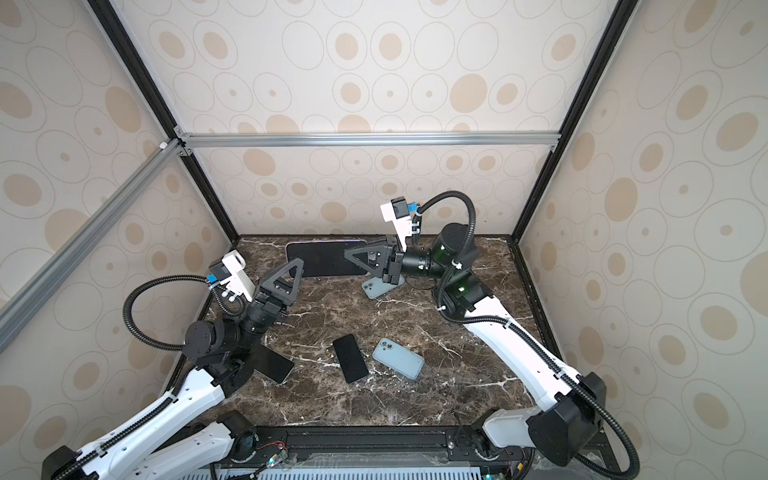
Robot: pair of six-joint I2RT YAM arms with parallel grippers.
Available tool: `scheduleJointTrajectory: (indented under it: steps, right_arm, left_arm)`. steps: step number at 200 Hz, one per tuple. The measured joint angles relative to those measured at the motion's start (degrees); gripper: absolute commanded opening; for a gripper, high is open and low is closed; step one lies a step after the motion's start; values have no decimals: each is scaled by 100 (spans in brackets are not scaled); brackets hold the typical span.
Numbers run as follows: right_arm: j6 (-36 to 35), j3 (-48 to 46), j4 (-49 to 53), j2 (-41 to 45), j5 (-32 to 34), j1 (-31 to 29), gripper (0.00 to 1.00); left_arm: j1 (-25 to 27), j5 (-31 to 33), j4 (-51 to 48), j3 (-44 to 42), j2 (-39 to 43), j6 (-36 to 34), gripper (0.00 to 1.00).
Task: Put the phone into the phone case
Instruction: 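Carry the phone down toward the table with the right gripper while the left withdraws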
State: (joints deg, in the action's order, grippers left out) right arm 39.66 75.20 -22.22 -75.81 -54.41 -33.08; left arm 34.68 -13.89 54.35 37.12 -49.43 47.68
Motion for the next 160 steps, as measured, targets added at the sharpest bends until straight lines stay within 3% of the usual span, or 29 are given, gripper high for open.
scheduleJointTrajectory:
  steps: [10, 32, 105, 160]
  right_arm:
    - [-59, -7, 184, 61, 136, -31, 0]
    - [-256, -83, 605, 282, 509, -28, 0]
    - [-1021, -133, 2949, 1545, 2199, -24, 0]
    - [-984, -533, 4994, 2391, 3499, -24, 0]
  left_arm:
    - [-2, 245, -299, 2, 52, -166, 48]
    - [-7, 697, -986, 85, 205, -472, 59]
    - [-7, 1534, -3860, 743, 837, -1676, 60]
    - [-7, 1414, -5604, 813, 540, -2124, 58]
